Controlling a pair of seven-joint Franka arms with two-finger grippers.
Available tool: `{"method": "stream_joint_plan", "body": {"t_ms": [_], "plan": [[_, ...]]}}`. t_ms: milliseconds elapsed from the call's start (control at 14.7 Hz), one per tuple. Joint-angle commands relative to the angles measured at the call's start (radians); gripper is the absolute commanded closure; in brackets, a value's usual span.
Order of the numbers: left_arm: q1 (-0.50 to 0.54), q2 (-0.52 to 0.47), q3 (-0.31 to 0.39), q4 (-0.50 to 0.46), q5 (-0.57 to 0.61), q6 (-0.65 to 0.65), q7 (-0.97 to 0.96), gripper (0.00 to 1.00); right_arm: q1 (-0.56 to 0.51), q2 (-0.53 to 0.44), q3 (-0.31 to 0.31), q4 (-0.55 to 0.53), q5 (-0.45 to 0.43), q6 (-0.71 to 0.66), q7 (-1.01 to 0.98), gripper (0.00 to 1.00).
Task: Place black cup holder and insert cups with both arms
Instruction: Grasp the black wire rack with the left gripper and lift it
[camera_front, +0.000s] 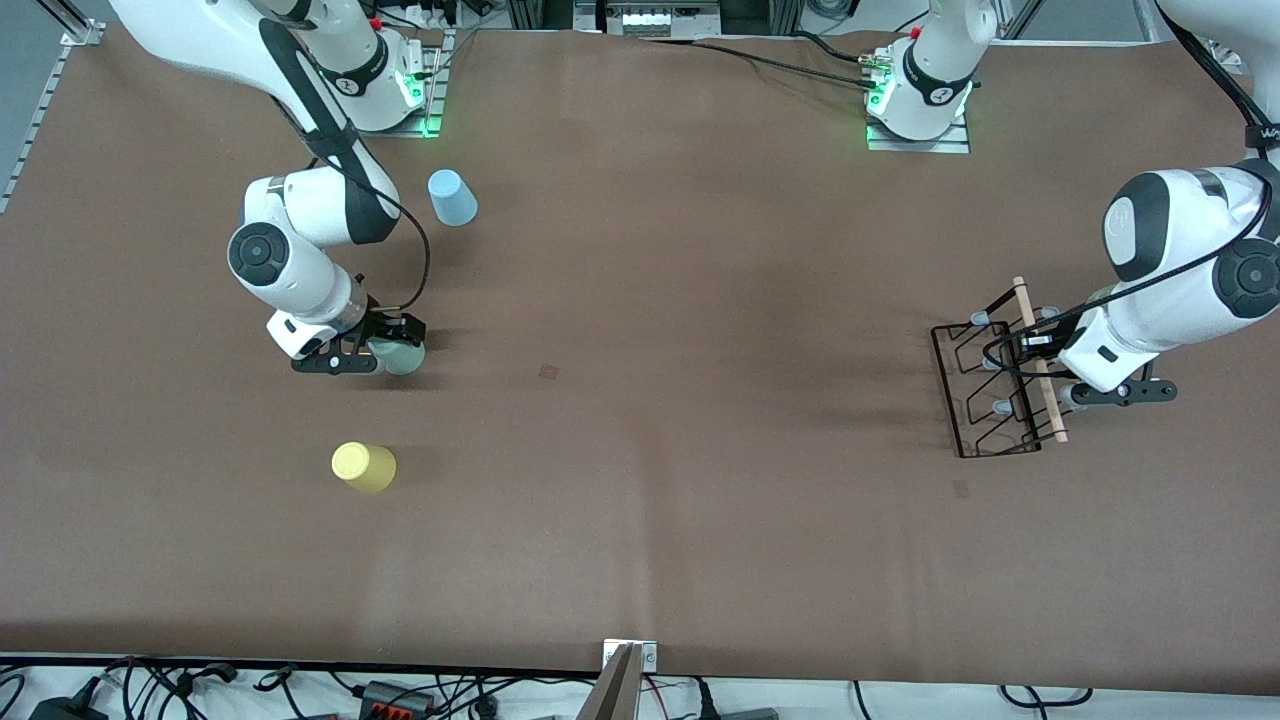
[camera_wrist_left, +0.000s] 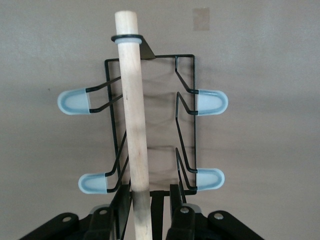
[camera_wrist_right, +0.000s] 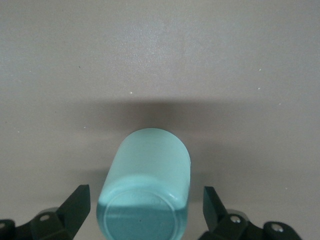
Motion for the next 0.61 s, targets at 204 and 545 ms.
{"method": "stream_joint_plan", "body": {"t_ms": [204,545], "plan": [[0.003,-0.006,-0.001,-0.014,0.016,0.004,0.008,0.92,0.004,-0.006,-0.002,-0.018,0.009,0.013,0.011,0.13],[0.000,-0.017,-0.011,0.032,0.016,-0.045,0.000,0.99,0.004,-0.003,-0.002,-0.015,0.009,0.013,0.011,0.50]]}}
